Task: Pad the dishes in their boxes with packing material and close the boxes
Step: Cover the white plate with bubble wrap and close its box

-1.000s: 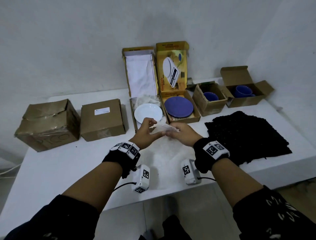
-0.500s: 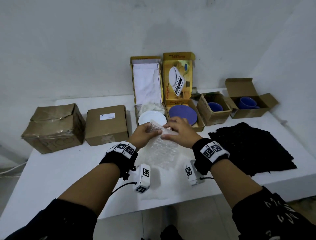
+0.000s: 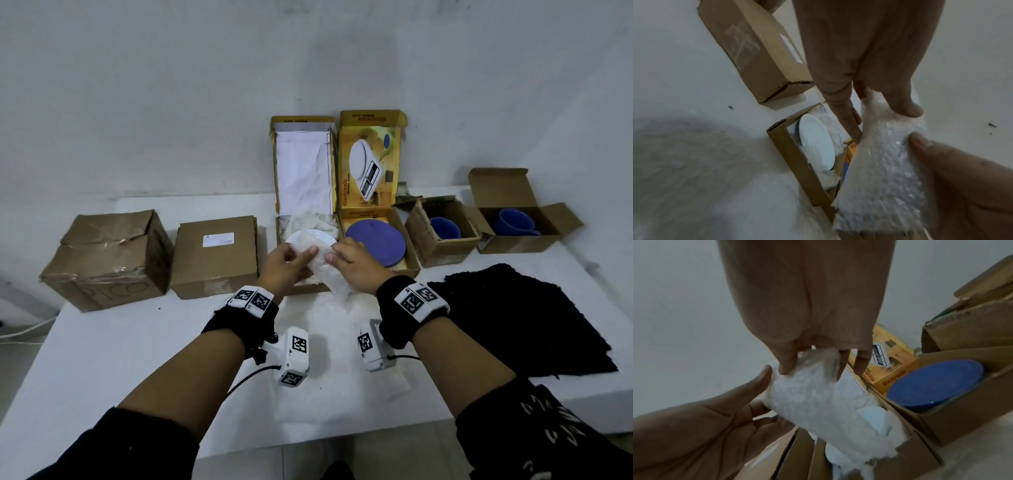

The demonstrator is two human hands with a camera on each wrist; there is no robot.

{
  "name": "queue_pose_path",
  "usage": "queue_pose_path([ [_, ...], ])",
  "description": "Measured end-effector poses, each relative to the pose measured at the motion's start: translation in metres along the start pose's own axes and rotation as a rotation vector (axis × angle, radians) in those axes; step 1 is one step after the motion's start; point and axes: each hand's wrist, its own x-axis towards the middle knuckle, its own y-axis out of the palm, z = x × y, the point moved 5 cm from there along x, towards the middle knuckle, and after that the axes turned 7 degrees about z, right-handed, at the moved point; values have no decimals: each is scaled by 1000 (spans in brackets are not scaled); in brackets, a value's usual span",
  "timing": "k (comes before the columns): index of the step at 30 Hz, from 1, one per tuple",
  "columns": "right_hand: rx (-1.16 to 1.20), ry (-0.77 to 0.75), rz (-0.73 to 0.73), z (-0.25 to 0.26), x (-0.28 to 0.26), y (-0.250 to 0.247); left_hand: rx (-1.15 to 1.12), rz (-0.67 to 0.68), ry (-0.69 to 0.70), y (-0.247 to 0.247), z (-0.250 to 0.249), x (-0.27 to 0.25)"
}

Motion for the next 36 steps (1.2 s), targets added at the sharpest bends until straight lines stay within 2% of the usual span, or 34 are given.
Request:
queue_pose_path([
  [3, 114, 34, 0, -7, 9, 1, -29, -61, 15, -7, -2, 6],
  [7, 442, 52, 17, -16, 20, 5, -78, -78, 35, -11, 0, 14],
  [11, 528, 74, -9, -21, 36, 8, 95, -158, 78, -20, 3, 22],
  [14, 572, 81, -63, -27, 52, 10, 150, -84, 1, -19, 9, 29],
  [15, 564, 72, -67, -28, 58, 11, 135, -52, -30, -18, 12, 31],
  [17, 512, 46, -48, -27, 68, 15, 193, -69, -41, -20, 16, 35],
  [19, 416, 38, 0, -28, 78, 21, 283, -115, 20, -25, 16, 39],
  [22, 334, 29, 53, -31, 90, 31, 420, -106, 130, -27, 15, 43],
  [25, 348, 79, 36, -31, 97, 36, 628, -84, 188, -29, 20, 47],
  [28, 342, 102, -9, -34, 98, 42, 830, -65, 164, -32, 25, 50],
  [33, -117, -2, 18, -46, 87, 55, 1071, 59, 156, -29, 39, 52],
  [36, -245, -54, 31, -50, 73, 53, 1284, 123, 222, -22, 39, 51],
])
